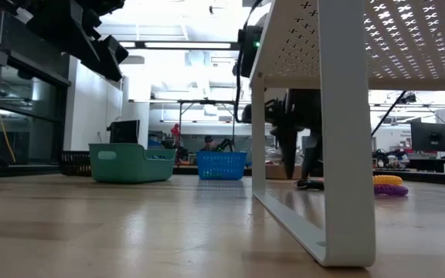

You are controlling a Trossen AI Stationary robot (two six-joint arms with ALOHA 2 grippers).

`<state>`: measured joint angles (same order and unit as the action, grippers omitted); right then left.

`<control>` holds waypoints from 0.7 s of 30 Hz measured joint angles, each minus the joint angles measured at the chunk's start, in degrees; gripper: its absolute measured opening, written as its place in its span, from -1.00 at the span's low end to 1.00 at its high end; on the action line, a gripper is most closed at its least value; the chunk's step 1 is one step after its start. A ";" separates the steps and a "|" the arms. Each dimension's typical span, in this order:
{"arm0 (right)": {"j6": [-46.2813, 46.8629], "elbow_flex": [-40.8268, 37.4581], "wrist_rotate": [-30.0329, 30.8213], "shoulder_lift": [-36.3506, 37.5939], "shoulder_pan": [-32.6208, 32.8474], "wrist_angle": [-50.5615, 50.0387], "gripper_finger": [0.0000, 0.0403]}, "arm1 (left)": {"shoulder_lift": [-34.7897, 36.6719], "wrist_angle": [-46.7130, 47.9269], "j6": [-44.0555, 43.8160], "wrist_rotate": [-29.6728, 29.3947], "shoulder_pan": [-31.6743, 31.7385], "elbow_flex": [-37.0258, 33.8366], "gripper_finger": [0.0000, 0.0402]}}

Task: Pick & Place Office Desk Supplies
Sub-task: Put the black spring keychain into the blue bin

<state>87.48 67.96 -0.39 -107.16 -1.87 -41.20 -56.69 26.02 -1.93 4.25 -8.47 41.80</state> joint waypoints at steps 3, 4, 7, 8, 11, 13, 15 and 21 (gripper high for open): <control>0.27 0.22 -0.16 -0.83 0.00 0.92 -0.60 | 0.00 -0.07 0.00 0.00 -0.02 0.00 0.03; 0.63 0.13 -0.21 -0.83 0.00 0.95 -0.60 | 0.00 -0.12 0.00 0.00 -0.02 0.00 0.03; 1.02 0.11 -0.87 -1.17 0.01 0.85 -0.60 | -0.03 -0.25 0.00 0.00 -0.01 0.00 0.03; 1.20 0.11 -1.09 -1.33 0.07 0.78 -0.60 | -0.05 -0.44 0.00 0.00 -0.02 0.00 0.03; 1.44 0.00 -1.15 -1.57 0.17 0.38 -0.60 | -0.11 -0.48 0.00 0.00 -0.02 0.00 0.03; 1.48 0.00 -1.11 -1.71 0.15 0.08 -0.60 | -0.11 -0.47 0.00 0.00 -0.01 0.00 0.03; 1.49 0.00 -1.05 -1.66 0.13 -0.24 -0.60 | -0.11 -0.48 0.00 0.00 -0.01 0.00 0.03; 1.42 0.00 -1.05 -1.66 0.15 -0.90 -0.60 | -0.11 -0.44 0.00 0.00 -0.02 0.00 0.03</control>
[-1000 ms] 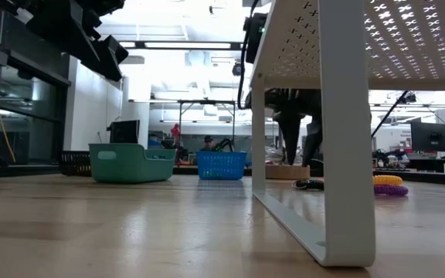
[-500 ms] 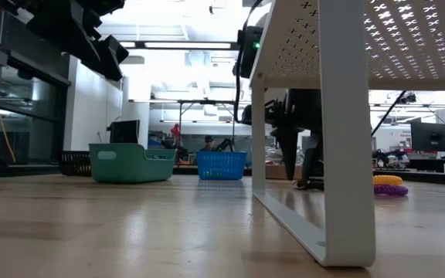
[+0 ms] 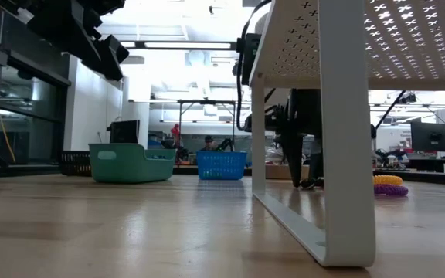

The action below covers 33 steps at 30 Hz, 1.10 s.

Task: Pick & Place Office Desk Supplies
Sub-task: Put the black spring keychain into the blue bin

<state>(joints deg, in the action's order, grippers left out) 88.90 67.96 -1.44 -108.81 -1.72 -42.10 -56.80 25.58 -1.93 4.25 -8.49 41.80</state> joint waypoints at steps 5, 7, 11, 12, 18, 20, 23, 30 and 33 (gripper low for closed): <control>-0.19 0.02 -0.58 -0.31 0.00 -0.36 -0.60 | 0.00 0.00 0.00 0.00 0.00 0.00 0.03; -0.52 0.02 -0.43 -0.31 -0.02 -0.49 -0.60 | 0.00 0.00 0.00 0.00 0.02 0.00 0.03; -0.86 0.02 -0.14 -0.31 0.00 -0.49 -0.61 | 0.00 0.00 0.00 0.00 0.00 0.00 0.03; -1.10 0.02 -0.10 -0.31 0.00 -0.51 -0.62 | 0.00 0.00 0.00 0.00 0.01 0.00 0.03; -1.73 0.02 -0.04 -0.35 0.00 -0.68 -0.76 | 0.00 0.00 0.00 0.00 0.02 0.00 0.03; -1.93 0.02 -0.05 -0.35 0.00 -0.68 -0.82 | 0.00 0.00 0.00 0.00 0.01 0.00 0.03; -2.15 0.02 0.13 -0.35 0.00 -0.68 -0.88 | 0.00 0.00 0.00 0.00 0.02 0.00 0.03; -3.26 0.02 0.99 -0.35 0.02 -0.68 -0.90 | 0.00 0.00 0.00 0.00 0.01 0.00 0.03; -3.67 0.02 1.15 -0.35 0.02 -0.61 -0.90 | 0.00 0.00 0.00 0.00 0.00 0.00 0.03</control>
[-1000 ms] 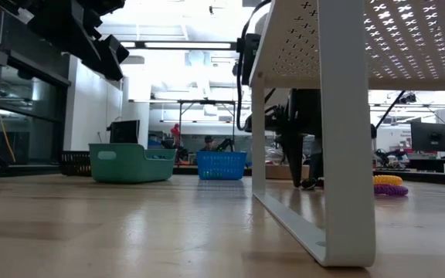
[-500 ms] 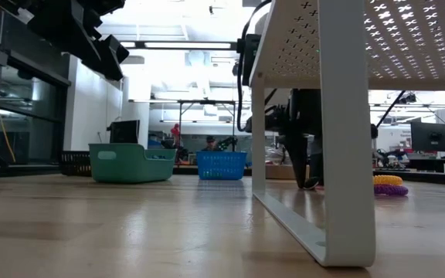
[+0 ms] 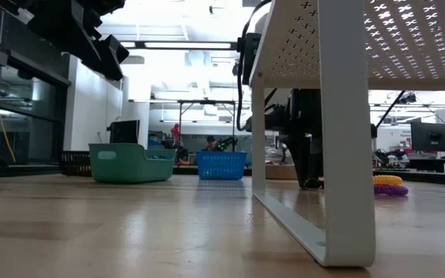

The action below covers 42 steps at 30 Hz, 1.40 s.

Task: Pick & Place Office Desk Supplies
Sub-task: Put the black spring keychain into the blue bin

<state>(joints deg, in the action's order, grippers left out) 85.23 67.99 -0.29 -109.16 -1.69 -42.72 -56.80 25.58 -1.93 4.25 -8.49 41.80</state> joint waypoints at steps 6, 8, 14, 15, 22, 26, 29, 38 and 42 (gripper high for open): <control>-1.07 -0.02 0.91 -0.02 -0.02 1.89 -0.92 | 0.00 0.00 0.00 0.00 0.01 0.00 0.03; -1.23 -0.02 1.14 -0.02 -0.02 2.01 -0.92 | 0.00 0.00 0.00 0.00 0.01 0.00 0.03; -1.59 -0.02 2.29 0.22 0.33 2.88 -0.92 | 0.00 0.00 0.00 0.00 0.00 0.00 0.03; -1.77 -0.04 2.46 0.37 0.31 3.26 -0.92 | 0.00 0.00 0.00 0.00 0.02 0.00 0.03; -3.48 -0.02 3.87 1.60 0.57 5.62 -0.92 | 0.00 -0.01 0.00 0.00 0.00 0.00 0.03; -4.59 -0.07 4.56 2.26 0.59 6.47 -0.92 | 0.00 0.00 0.00 0.00 0.00 0.00 0.03; -5.88 -0.02 5.07 3.20 0.54 8.54 -0.92 | 0.00 -0.09 0.00 0.00 0.01 0.00 0.03; -9.84 0.04 7.76 6.15 0.97 14.15 -0.92 | 0.02 -0.57 0.00 0.00 0.02 0.00 0.03; -10.67 0.11 7.87 7.06 0.96 14.79 -0.92 | 0.02 -0.71 0.00 0.00 0.00 0.00 0.03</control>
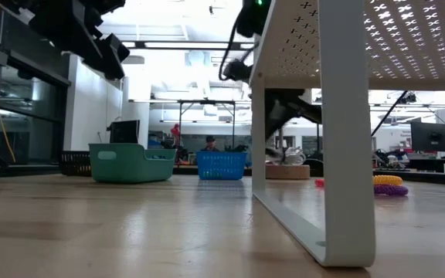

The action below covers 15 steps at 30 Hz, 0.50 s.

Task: Pick & Place Office Desk Supplies
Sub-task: Put the black spring keychain into the blue bin

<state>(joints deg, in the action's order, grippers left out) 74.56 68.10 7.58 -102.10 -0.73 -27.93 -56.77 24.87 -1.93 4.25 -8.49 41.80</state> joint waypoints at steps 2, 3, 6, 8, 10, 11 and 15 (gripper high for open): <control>-0.78 -0.13 0.10 -0.13 0.00 0.18 -0.92 | 0.00 -0.27 0.00 0.00 0.00 0.00 0.03; -1.25 -0.17 0.04 -0.22 -0.02 0.43 -0.92 | 0.00 -0.25 0.00 0.00 0.02 0.00 0.03; -3.54 -0.11 0.59 -0.14 -0.48 4.48 -0.92 | 0.00 -0.63 0.00 -0.02 0.00 0.00 0.03; -5.48 -0.12 1.32 -0.17 -0.97 6.83 -0.92 | 0.00 -0.90 0.00 0.00 0.01 0.00 0.03; -7.45 -0.13 2.09 -0.20 -1.77 9.51 -0.92 | 0.00 -1.13 0.00 0.00 0.01 0.00 0.03; -8.44 -0.13 2.69 -0.20 -2.16 11.06 -0.92 | 0.00 -1.10 0.00 0.00 0.01 0.00 0.03; -12.90 -0.13 4.40 -0.20 -3.79 15.95 -0.92 | 0.00 -1.23 0.00 0.00 0.02 0.00 0.03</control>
<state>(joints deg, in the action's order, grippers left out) 61.66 67.96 11.98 -102.30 -4.53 -11.98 -56.77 23.64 -1.93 4.25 -8.47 41.80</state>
